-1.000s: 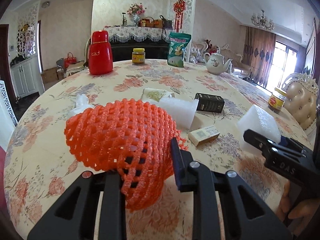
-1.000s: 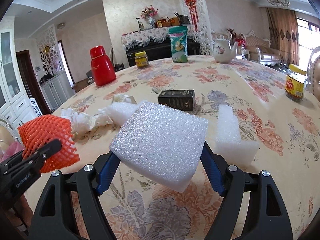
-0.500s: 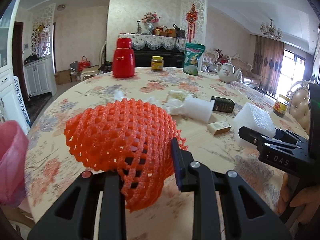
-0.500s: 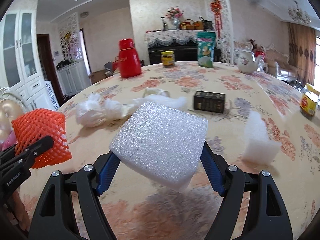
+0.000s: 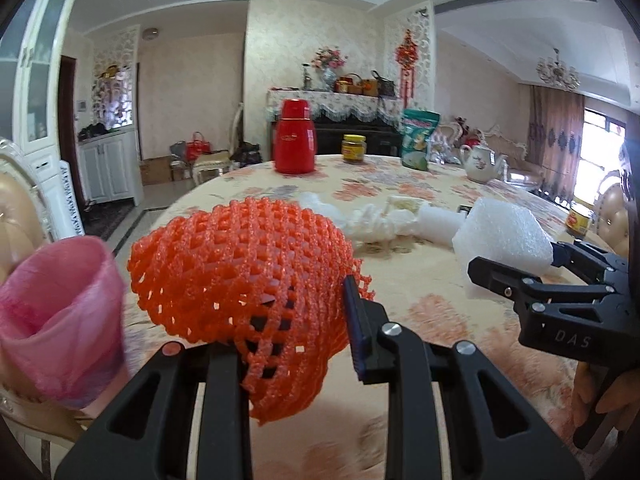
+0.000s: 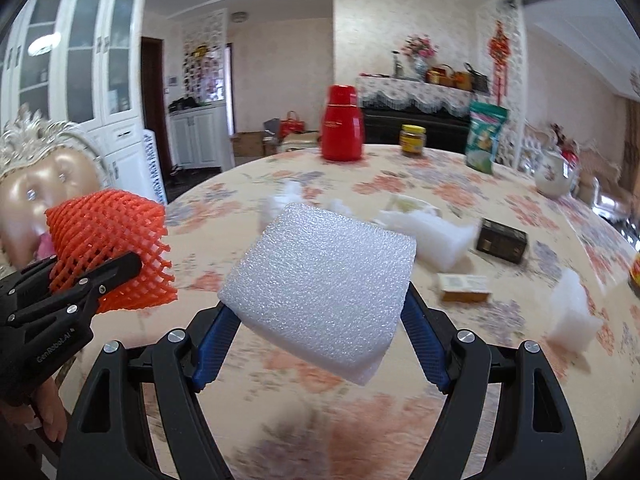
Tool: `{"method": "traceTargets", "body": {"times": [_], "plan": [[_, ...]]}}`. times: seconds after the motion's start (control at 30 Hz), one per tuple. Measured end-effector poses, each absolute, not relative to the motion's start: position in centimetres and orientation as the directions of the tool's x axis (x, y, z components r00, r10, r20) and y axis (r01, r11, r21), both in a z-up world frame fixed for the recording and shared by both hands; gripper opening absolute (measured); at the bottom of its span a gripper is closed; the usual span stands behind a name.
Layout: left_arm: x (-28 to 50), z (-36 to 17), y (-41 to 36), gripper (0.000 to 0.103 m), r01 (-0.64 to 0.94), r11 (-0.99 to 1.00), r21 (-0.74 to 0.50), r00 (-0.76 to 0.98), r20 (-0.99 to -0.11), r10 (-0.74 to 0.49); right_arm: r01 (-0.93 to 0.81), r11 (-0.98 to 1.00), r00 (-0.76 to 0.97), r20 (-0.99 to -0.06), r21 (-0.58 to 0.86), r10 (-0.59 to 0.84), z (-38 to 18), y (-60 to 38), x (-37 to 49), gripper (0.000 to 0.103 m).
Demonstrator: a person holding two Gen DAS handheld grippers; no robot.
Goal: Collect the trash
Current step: 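Carry the foam block and orange net with both tools over the pink wastebasket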
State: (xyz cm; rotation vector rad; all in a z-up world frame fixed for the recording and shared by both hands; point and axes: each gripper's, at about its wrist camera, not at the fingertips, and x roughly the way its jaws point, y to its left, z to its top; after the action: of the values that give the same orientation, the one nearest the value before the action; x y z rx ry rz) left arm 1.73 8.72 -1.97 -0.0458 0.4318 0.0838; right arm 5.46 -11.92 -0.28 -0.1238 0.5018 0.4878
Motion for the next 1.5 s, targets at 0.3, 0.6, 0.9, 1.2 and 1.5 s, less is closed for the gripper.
{"method": "traceTargets", "body": {"times": [0.3,0.6,0.9,1.2,1.5], "plan": [[-2.2,-1.6,15.9,0.026,-0.248,0.967,-0.053,0.893,-0.4,0.207,-0.633,0.772,0.691,-0.495,-0.063,0.527,0.5,-3.9,4.4,0.074],[-6.9,-0.1,24.4,0.026,-0.421,0.905,-0.066,0.855,-0.362,0.372,-0.795,0.596,0.577,-0.451,-0.118,0.681,2.0,6.2,3.5,0.074],[-4.9,0.1,33.4,0.027,-0.49,0.87,-0.045,0.808,-0.399,0.434,-0.874,0.475,0.468,-0.45,-0.107,0.76,2.4,15.0,4.6,0.074],[-1.9,-1.5,40.1,0.064,-0.544,0.837,-0.061,0.768,-0.438,0.467,-0.908,0.405,0.404,-0.466,-0.104,0.787,2.0,21.4,6.2,0.074],[-6.4,-0.5,41.4,0.098,-0.644,0.759,-0.093,0.732,-0.363,0.576,-0.925,0.371,0.357,-0.497,-0.074,0.791,0.3,25.2,7.2,0.075]]}}
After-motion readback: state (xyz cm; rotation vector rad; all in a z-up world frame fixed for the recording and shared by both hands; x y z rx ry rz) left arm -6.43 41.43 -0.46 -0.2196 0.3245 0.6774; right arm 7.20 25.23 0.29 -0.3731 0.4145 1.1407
